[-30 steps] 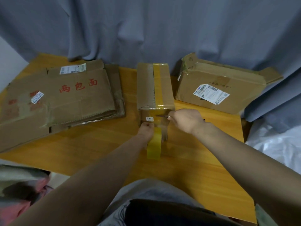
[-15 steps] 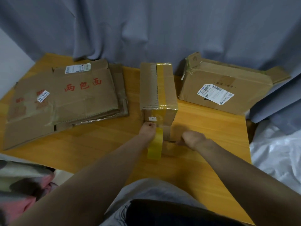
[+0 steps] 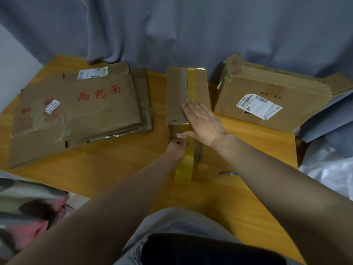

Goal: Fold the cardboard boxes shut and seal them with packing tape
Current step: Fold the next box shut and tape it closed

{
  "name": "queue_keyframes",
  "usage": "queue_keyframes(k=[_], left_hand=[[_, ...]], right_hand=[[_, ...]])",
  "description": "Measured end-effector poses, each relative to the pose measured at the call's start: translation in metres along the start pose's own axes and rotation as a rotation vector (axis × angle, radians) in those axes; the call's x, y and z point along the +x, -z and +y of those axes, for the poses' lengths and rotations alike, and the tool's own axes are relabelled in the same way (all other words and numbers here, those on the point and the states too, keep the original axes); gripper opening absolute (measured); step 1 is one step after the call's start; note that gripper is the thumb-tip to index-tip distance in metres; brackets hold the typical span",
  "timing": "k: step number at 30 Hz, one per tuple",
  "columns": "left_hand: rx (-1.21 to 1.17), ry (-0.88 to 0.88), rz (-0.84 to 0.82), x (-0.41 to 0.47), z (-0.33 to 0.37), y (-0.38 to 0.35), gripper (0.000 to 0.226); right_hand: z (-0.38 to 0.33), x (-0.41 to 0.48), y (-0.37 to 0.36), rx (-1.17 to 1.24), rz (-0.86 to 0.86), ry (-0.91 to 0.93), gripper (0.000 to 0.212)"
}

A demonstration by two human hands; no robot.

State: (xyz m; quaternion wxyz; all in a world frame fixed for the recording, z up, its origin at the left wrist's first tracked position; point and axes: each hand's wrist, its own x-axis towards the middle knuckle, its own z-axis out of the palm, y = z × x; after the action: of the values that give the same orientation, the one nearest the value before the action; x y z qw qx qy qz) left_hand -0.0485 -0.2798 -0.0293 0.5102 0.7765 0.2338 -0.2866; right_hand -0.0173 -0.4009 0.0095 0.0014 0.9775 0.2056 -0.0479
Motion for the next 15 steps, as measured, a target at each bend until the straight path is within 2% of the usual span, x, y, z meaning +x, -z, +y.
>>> queue_keyframes(k=[6, 10, 15], left_hand=[[0.059, -0.017, 0.004, -0.003, 0.003, 0.003, 0.035], [0.087, -0.009, -0.045, -0.008, -0.003, 0.003, 0.024], [0.071, 0.015, -0.032, -0.011, -0.006, 0.008, 0.036]], right_hand=[[-0.005, 0.005, -0.023, -0.168, 0.068, -0.056, 0.087], [-0.004, 0.010, -0.026, -0.209, 0.067, -0.063, 0.087], [-0.001, 0.011, -0.025, -0.171, 0.130, -0.060, 0.087]])
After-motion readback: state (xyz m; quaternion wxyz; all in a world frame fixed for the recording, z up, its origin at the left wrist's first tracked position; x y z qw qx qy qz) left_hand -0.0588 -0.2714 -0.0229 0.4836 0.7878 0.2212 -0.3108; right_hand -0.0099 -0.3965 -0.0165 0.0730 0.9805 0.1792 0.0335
